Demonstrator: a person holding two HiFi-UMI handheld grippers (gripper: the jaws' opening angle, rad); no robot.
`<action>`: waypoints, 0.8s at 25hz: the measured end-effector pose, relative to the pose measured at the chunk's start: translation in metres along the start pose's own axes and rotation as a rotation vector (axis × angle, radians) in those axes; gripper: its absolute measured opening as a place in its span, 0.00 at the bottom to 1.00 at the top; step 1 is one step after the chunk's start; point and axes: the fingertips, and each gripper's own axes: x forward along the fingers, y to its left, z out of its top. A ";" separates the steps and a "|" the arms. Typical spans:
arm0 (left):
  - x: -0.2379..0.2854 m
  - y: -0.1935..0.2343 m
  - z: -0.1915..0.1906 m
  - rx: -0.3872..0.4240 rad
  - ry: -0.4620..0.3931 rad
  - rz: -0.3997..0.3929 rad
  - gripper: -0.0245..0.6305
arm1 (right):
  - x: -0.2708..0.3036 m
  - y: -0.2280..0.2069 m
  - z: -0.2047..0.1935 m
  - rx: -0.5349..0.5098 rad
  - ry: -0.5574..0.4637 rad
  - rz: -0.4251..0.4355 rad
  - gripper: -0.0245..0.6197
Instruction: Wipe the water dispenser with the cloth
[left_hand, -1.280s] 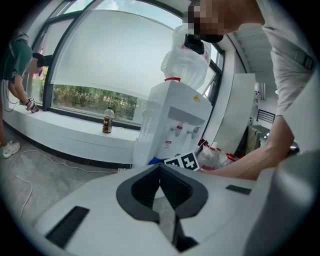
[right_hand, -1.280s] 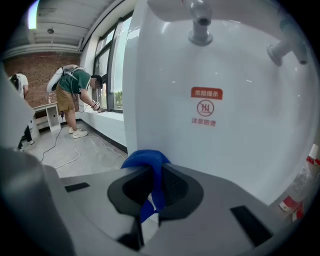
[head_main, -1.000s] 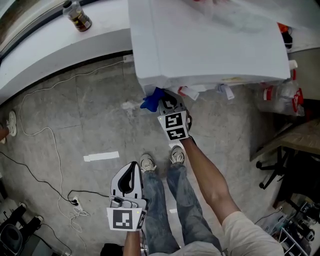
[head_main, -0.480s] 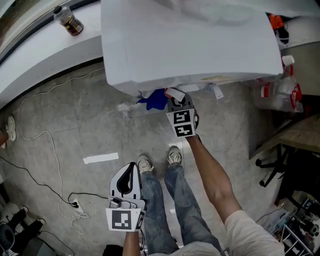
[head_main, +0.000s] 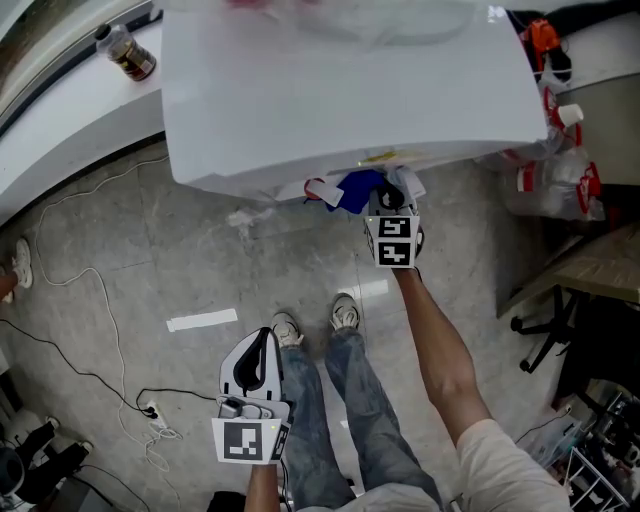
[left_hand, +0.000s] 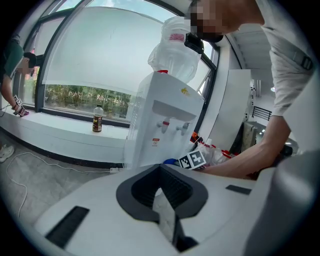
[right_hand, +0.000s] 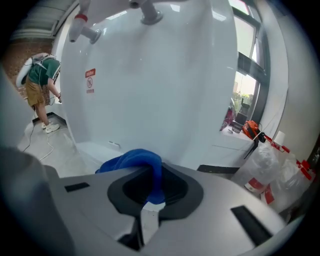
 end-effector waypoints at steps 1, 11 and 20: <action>0.001 -0.001 0.000 0.001 0.001 -0.001 0.06 | -0.001 -0.004 -0.001 0.006 0.003 -0.009 0.10; -0.001 -0.006 0.002 0.008 -0.001 0.000 0.06 | -0.007 -0.009 -0.009 0.020 0.016 -0.025 0.10; -0.008 -0.019 0.007 0.023 -0.024 -0.011 0.06 | -0.044 0.017 -0.036 0.006 0.039 0.038 0.10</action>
